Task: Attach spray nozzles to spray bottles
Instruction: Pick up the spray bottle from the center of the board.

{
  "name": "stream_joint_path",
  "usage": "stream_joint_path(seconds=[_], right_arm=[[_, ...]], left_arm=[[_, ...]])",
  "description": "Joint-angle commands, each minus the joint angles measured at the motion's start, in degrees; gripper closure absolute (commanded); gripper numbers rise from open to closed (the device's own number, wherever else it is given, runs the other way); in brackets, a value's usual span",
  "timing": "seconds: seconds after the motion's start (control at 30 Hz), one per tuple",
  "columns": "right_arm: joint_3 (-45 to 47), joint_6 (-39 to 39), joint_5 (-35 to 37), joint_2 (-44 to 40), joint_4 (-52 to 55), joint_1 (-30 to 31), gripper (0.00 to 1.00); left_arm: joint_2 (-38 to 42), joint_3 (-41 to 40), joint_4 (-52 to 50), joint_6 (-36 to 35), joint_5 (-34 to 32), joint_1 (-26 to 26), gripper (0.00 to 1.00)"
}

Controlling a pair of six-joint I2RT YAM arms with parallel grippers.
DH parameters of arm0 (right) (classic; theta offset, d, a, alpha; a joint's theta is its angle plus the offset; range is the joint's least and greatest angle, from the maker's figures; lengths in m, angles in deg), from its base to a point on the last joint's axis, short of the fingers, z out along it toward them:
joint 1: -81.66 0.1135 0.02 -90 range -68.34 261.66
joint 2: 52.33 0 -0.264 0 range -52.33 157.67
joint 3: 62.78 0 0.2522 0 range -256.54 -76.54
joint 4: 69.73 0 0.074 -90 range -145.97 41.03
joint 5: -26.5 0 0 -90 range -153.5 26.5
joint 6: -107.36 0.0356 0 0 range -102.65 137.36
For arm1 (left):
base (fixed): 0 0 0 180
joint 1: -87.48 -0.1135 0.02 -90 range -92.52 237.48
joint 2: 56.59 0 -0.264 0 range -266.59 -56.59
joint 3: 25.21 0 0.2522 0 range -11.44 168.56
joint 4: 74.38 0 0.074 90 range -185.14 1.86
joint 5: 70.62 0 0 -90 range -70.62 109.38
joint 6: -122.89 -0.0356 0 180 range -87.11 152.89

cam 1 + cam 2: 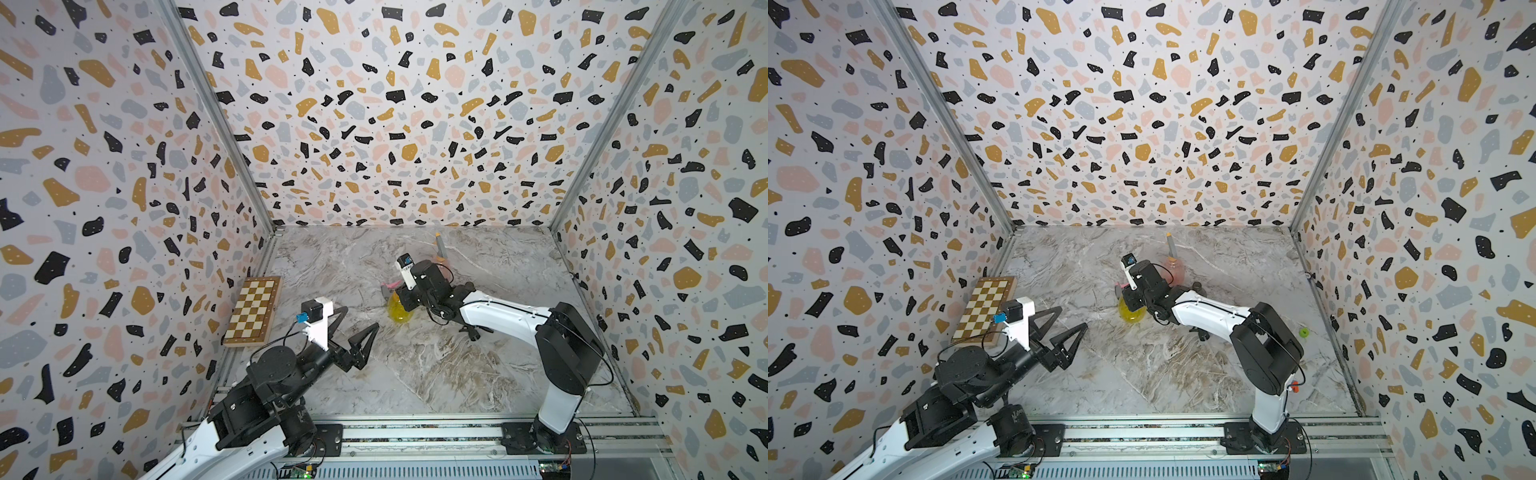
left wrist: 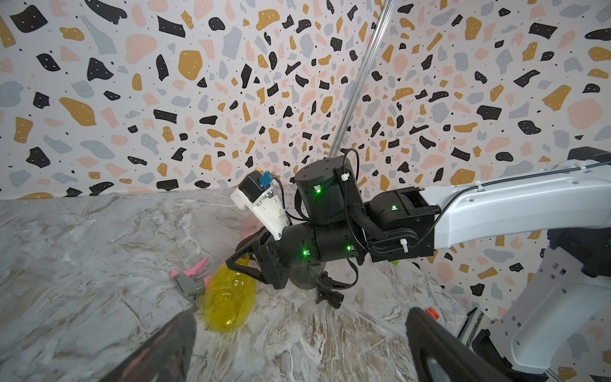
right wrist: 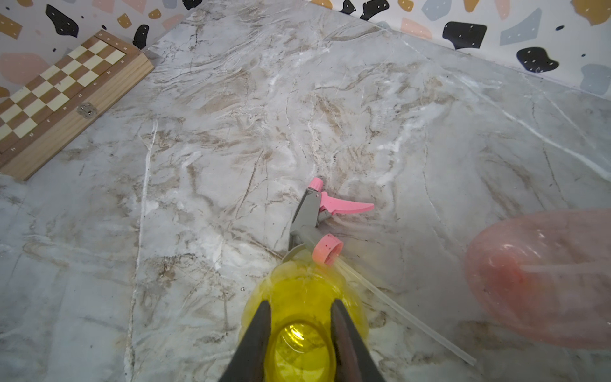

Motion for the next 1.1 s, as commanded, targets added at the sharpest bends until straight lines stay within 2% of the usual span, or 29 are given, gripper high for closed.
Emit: stream_joint_path(seconds=[0.0,0.17,0.27,0.47,0.63,0.77,0.9,1.07], right_arm=[[-1.43,-0.27,-0.74,-1.32,1.45,-0.09,0.79],[-0.77,-0.79,-1.76,-5.27,2.71,0.00,0.90],[0.38,-0.82,-2.45,-9.67,4.63,0.00,1.00],[4.17,-0.16,-6.96,-22.86,13.19,0.27,1.00],[6.96,-1.11,-10.42,-35.00,22.42,1.05,1.00],[7.37,-2.09,-18.32,-42.50,28.60,1.60,1.00],[6.41,-3.78,-27.10,-46.68,32.44,3.30,1.00],[3.58,-3.52,-36.44,-49.20,33.04,4.83,1.00]], left_arm=[[-0.24,-0.74,1.68,0.27,-0.07,-0.31,0.01],[-0.57,-0.75,1.97,0.01,0.29,-0.28,0.01],[-1.29,-0.33,2.22,-0.89,1.30,-0.28,0.01],[-4.34,1.92,1.77,-2.39,7.29,-0.33,0.01],[-7.94,5.56,-0.26,-5.70,20.67,-0.31,0.01],[-10.57,7.52,-1.55,-8.42,31.95,-0.39,0.01],[-13.82,8.71,-1.59,-10.64,44.74,-0.39,0.01],[-16.48,9.39,-0.77,-10.45,52.92,-0.45,0.01]])
